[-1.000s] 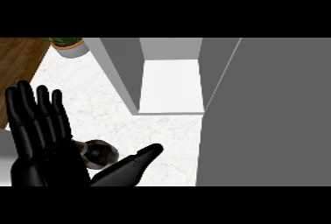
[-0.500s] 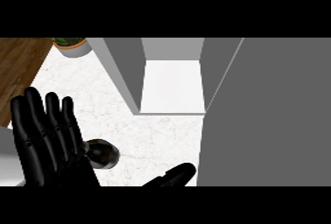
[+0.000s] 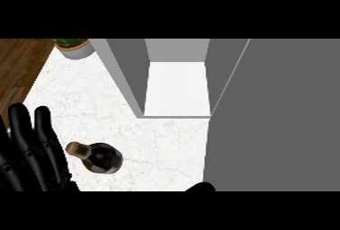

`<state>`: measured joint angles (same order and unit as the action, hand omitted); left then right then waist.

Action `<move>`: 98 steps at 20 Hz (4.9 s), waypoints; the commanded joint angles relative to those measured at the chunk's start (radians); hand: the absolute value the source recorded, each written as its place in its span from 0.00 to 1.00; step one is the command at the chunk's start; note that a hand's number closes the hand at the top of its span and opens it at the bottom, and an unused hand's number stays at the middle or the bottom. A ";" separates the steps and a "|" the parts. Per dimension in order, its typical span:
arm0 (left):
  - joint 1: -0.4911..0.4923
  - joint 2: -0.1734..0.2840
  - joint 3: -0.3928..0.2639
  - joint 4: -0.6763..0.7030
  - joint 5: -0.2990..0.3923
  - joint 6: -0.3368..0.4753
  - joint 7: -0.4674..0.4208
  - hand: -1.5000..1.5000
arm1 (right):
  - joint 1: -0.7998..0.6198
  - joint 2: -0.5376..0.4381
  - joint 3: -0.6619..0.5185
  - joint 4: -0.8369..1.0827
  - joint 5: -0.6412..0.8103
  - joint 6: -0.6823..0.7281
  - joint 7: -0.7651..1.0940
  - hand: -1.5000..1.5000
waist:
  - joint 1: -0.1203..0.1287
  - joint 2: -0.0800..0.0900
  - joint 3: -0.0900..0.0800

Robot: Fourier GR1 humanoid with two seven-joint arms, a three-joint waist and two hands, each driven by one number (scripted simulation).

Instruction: Pick up the wine, place it into the cabinet and close the cabinet

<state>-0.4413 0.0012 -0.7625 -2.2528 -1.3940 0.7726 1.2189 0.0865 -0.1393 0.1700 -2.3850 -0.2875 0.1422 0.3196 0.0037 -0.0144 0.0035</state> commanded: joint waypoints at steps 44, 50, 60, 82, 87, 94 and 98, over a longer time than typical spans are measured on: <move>0.216 -0.001 0.194 0.034 0.187 0.005 0.006 0.00 | -0.019 -0.048 -0.136 -0.070 -0.011 -0.058 0.039 0.00 | -0.015 0.016 -0.004; 0.337 -0.001 0.234 0.143 0.193 0.138 -0.113 0.00 | 0.029 -0.034 -0.142 -0.064 -0.025 -0.009 0.005 0.00 | -0.011 0.014 -0.003; 0.548 0.184 0.264 0.199 0.499 0.383 -0.360 0.00 | 0.096 -0.034 -0.206 -0.108 -0.090 0.072 -0.004 0.00 | -0.014 0.013 -0.005; 0.624 0.354 0.109 0.392 1.081 0.723 -0.833 0.00 | 0.076 0.014 -0.201 -0.087 -0.090 0.098 0.028 0.00 | -0.005 0.010 -0.009; 0.651 0.429 0.122 0.356 1.189 0.725 -0.890 0.00 | 0.076 0.021 -0.182 -0.072 -0.069 0.108 0.021 0.00 | 0.002 0.008 -0.010; 0.608 0.346 0.109 0.455 1.281 0.668 -1.020 0.00 | 0.140 0.005 -0.233 -0.083 -0.134 0.152 -0.011 0.00 | -0.010 0.007 -0.010; 0.602 0.323 0.158 0.476 1.365 0.585 -1.093 0.00 | 0.102 0.015 -0.231 -0.053 -0.112 0.139 -0.015 0.00 | -0.004 0.008 -0.011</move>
<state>0.1813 0.3581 -0.6367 -1.8159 -0.0935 1.4124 0.1981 0.1729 -0.1220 -0.0419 -2.3806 -0.3225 0.2795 0.2849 -0.0003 -0.0069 -0.0072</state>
